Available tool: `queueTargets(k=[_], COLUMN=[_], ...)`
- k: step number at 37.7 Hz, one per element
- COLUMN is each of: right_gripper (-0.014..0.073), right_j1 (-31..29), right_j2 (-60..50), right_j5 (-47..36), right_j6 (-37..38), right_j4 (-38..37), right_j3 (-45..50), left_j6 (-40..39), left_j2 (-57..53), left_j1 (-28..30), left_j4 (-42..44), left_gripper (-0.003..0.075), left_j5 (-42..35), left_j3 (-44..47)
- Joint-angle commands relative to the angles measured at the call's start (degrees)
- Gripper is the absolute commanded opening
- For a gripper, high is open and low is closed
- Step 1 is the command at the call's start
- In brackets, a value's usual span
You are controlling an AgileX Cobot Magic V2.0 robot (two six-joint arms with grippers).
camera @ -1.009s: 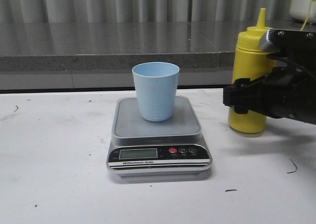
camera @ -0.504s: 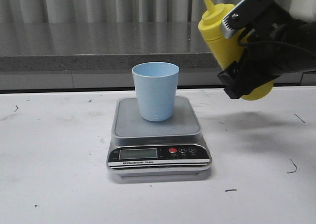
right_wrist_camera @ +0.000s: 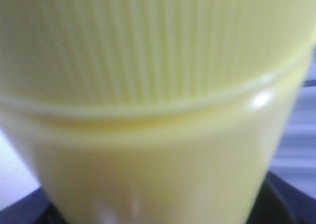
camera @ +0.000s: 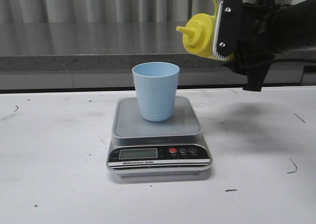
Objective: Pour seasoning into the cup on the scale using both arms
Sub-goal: 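Lift the yellow bottle with the right gripper and tilt nozzle toward the cup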
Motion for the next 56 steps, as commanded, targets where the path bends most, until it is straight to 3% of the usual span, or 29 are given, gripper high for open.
queueTargets(k=[1, 18, 29, 33, 37, 46, 56], right_gripper=[0.0105, 0.0106, 0.0106, 0.0106, 0.0106, 0.0106, 0.0106], right_j1=[-0.1, -0.1, -0.1, 0.2, 1.4, 4.7, 5.6], right_j2=[-3.2, -3.2, -3.2, -3.2, -3.2, -3.2, -3.2], right_j5=[-7.0, -7.7, -8.9, -8.7, -8.7, -6.1, 6.6], right_j6=[-5.0, -23.0, -23.4, -20.0, -12.6, -1.6, 8.1], right_j4=[-0.3, -0.5, -0.5, 0.9, 8.1, 32.3, 54.7], right_j3=[-3.9, -12.8, -13.2, -13.2, -13.2, -13.2, -13.2], left_j6=[-0.4, -0.4, -0.4, -0.4, -0.4, -0.4, -0.4], left_j2=[0.6, 0.6, 0.6, 0.6, 0.6, 0.6, 0.6], left_j1=[0.0, 0.0, 0.0, 0.0, 0.0, 0.0, 0.0], left_j4=[-0.7, -0.7, -0.7, -0.7, -0.7, -0.7, -0.7], left_gripper=[-0.002, -0.002, -0.002, -0.002, -0.002, -0.002, -0.002], left_j5=[-5.0, -5.0, -5.0, -5.0, -5.0, -5.0, -5.0], left_j3=[-1.4, -1.4, -1.4, -1.4, -1.4, -1.4, -1.4])
